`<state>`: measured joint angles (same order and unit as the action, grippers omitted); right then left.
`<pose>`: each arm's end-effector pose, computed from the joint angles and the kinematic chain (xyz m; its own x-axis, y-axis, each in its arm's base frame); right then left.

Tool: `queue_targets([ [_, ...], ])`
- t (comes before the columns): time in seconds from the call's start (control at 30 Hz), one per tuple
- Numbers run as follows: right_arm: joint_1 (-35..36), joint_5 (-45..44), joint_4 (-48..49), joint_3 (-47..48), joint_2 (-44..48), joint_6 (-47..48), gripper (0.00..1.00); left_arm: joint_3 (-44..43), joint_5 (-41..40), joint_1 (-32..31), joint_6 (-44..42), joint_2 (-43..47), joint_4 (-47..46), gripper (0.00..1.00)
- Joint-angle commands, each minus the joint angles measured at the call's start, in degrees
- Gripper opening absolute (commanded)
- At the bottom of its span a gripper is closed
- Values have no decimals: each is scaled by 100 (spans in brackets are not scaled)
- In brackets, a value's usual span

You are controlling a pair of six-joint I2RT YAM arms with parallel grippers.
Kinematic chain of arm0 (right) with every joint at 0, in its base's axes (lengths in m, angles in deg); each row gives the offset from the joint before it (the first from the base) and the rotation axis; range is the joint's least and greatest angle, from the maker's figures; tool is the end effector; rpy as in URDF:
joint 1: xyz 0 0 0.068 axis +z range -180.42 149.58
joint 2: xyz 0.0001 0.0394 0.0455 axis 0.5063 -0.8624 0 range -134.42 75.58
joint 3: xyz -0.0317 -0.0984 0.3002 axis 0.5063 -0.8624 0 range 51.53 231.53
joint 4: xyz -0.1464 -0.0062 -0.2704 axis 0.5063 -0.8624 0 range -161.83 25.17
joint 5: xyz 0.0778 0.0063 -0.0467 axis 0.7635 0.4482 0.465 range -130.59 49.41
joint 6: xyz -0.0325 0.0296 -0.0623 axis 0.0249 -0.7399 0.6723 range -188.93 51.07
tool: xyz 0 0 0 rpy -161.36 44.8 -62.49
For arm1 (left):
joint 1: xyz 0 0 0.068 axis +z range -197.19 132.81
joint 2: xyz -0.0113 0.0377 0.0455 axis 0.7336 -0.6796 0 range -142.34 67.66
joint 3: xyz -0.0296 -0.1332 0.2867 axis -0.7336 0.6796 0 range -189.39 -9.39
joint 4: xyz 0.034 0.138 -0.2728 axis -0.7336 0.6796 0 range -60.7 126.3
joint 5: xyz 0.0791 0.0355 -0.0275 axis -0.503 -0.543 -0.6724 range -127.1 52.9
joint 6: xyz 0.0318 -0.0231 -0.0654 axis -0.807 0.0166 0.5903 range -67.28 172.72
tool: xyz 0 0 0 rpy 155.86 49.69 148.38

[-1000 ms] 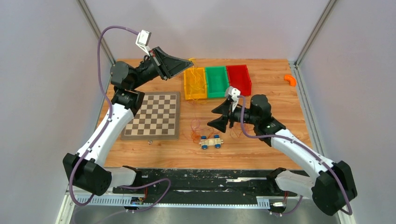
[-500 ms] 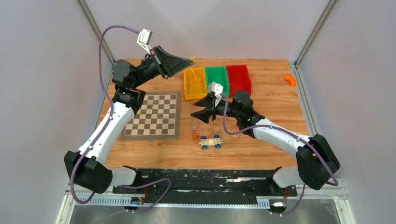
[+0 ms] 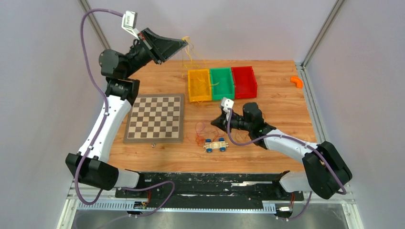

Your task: Untangle the cables

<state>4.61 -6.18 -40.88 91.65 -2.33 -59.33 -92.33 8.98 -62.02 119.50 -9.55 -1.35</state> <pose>0.2638 0.2293 0.2535 -0.0394 -0.1957 -0.9799 -0.9426 0.3327 -0.0285 0.3102 -0.1303 0.5754 -0.4523 -0.5395 -0.7102 0.8180 0.0663 -0.5714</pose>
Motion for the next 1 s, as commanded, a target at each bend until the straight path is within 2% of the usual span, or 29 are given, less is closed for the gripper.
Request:
queue_targets([
  [0.0,-390,286,-771,-991,457,629,0,-755,-64,310,-35,-271,-177,0],
  [0.13,-393,188,-1251,-694,432,489,0,-1104,-61,372,-152,-669,-114,0],
  [0.37,-422,290,-1690,-43,516,107,0,-891,-250,364,-1303,-1511,444,0],
  [0.53,-519,288,-1840,148,652,-103,0,-885,-261,360,-1587,-2390,316,0],
  [0.73,-742,270,-2029,277,750,-232,0,-1337,-327,318,-1866,-3515,314,0],
  [0.97,-1016,329,-2272,425,789,-467,0,-1950,-1091,160,-2593,-4716,1726,0],
])
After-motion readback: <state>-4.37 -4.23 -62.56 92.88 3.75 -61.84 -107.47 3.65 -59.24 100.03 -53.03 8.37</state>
